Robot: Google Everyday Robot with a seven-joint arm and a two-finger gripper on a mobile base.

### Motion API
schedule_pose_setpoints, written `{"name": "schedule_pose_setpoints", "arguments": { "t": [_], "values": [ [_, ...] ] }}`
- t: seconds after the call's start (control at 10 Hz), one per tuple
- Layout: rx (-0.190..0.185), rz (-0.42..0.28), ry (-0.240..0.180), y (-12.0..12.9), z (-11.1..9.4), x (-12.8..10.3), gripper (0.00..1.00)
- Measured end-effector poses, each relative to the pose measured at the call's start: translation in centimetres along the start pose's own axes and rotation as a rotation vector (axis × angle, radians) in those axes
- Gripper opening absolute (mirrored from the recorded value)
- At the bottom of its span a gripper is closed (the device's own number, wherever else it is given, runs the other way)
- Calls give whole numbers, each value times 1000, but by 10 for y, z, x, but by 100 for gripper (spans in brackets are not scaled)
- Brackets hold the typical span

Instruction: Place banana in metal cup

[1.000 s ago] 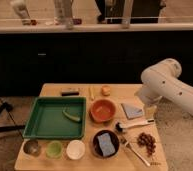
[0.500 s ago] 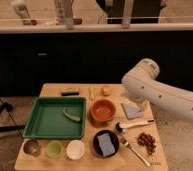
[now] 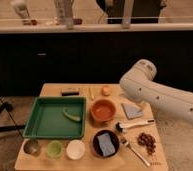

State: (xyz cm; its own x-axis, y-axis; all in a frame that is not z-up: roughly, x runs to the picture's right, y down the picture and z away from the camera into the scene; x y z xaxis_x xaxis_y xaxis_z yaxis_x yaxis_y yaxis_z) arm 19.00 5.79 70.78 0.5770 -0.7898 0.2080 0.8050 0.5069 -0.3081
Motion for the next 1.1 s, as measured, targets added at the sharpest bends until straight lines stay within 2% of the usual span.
{"name": "schedule_pose_setpoints", "arguments": {
  "t": [0.2,0.3,0.5,0.7,0.9,1.1],
  "values": [
    [91,-37,35,-17,-3,6,80],
    [153,-87,52,-44,-5,10,80],
    [237,-167,64,-88,-6,15,80],
    [319,-260,52,-129,-6,23,80],
    [343,-321,29,-151,-5,19,80],
    [362,-372,-16,-180,-2,16,80]
  ]
}}
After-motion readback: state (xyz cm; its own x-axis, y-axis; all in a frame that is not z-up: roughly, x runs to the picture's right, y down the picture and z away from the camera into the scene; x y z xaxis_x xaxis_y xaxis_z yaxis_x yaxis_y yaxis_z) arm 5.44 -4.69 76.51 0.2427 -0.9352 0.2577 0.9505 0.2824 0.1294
